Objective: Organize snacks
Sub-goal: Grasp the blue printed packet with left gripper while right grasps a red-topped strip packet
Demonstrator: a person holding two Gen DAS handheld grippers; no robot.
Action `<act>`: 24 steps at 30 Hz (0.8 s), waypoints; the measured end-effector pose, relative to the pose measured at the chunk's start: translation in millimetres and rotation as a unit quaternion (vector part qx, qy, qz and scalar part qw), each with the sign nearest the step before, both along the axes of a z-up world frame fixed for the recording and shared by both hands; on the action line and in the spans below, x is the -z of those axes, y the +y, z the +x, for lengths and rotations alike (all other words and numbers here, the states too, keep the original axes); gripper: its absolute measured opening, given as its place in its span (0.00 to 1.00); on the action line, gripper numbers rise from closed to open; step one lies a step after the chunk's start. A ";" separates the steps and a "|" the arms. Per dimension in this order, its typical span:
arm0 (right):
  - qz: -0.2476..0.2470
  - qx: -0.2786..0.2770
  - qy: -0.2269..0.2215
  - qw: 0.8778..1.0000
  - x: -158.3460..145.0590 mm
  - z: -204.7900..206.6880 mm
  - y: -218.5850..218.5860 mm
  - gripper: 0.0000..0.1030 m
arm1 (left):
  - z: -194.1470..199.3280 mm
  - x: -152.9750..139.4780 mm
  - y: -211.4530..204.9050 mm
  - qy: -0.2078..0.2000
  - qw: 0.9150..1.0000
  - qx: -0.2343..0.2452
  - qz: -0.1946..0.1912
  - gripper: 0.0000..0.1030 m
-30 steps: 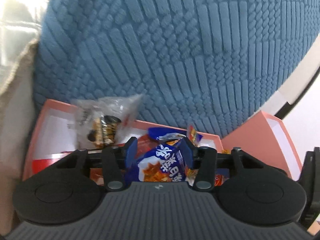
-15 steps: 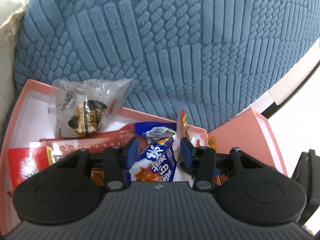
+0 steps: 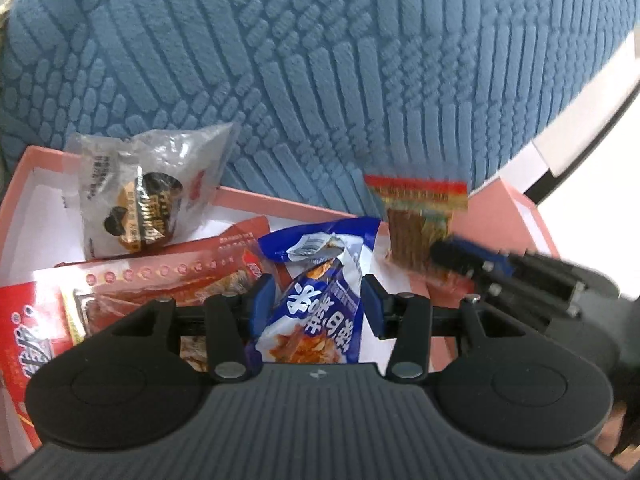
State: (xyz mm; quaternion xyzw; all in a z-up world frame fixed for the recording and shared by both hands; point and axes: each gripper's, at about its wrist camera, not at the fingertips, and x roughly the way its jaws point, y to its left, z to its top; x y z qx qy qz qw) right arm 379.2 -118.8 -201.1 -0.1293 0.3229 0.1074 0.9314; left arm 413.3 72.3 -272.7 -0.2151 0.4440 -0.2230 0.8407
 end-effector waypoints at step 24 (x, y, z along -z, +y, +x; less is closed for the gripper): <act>0.076 0.023 0.048 0.996 -6.5 13.4 -28.6 0.10 | 7.5 9.0 -45.2 -0.035 0.998 -0.003 0.047 0.52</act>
